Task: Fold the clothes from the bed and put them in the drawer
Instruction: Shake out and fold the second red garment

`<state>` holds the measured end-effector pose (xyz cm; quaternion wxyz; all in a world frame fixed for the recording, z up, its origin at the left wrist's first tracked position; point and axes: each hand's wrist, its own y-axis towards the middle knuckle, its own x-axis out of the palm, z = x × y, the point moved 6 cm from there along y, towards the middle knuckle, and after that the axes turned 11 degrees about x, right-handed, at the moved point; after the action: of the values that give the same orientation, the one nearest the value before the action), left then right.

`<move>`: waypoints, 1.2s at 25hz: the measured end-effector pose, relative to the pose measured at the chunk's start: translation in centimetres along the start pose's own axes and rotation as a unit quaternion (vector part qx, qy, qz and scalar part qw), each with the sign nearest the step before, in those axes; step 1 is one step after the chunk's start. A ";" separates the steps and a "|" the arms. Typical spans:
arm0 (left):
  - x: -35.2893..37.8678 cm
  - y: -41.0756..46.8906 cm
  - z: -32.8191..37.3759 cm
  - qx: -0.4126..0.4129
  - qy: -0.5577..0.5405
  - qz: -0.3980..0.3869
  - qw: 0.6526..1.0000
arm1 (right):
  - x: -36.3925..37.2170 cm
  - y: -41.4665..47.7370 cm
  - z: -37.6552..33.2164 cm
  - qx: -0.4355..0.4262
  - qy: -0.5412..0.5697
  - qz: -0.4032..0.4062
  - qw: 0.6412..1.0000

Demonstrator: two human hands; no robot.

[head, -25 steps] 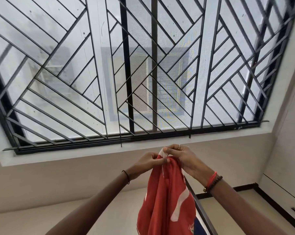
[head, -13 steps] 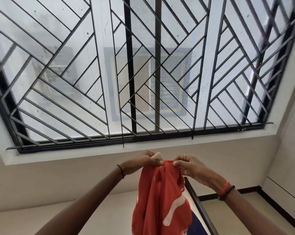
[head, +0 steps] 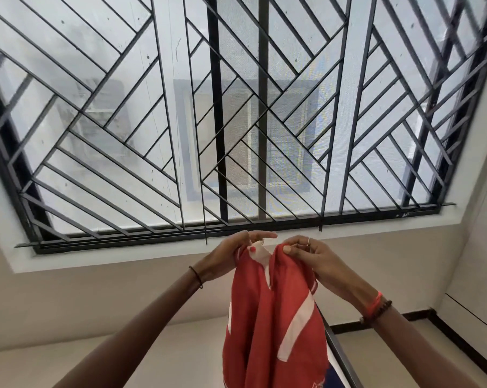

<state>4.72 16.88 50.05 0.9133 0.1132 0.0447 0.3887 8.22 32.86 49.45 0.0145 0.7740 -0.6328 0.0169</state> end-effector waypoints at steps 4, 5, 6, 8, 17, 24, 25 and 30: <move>-0.5 0.0 1.1 0.004 0.127 -0.001 0.992 | 0.0 -0.6 -1.5 -0.007 -0.098 -0.006 0.995; -0.6 0.0 1.4 0.012 0.142 0.000 0.990 | 0.0 -0.7 -1.7 -0.006 -0.116 -0.002 0.993; -0.9 0.0 1.6 0.022 0.151 0.002 0.988 | -0.2 -0.7 -1.8 -0.006 -0.132 0.005 0.991; -1.3 -0.1 2.0 0.034 0.179 0.011 0.983 | -0.2 -0.9 -2.3 -0.026 -0.179 0.015 0.983; -1.1 -0.8 3.2 0.045 0.237 0.008 0.970 | 1.4 -2.1 -5.5 -0.293 -0.413 0.107 0.856; 0.1 0.1 5.5 0.055 0.206 0.017 0.977 | 2.8 -3.2 -7.8 -0.383 -0.430 0.111 0.810; 0.5 0.3 5.9 0.053 0.210 0.008 0.976 | 3.1 -3.0 -8.2 -0.385 -0.441 0.101 0.804; 1.2 1.0 7.2 0.053 0.237 -0.005 0.970 | 3.4 -2.3 -9.7 -0.374 -0.455 0.072 0.805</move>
<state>6.08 17.18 57.27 0.8711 0.0654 0.2811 0.3974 11.07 30.45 59.28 0.0119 0.5796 -0.5782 -0.5741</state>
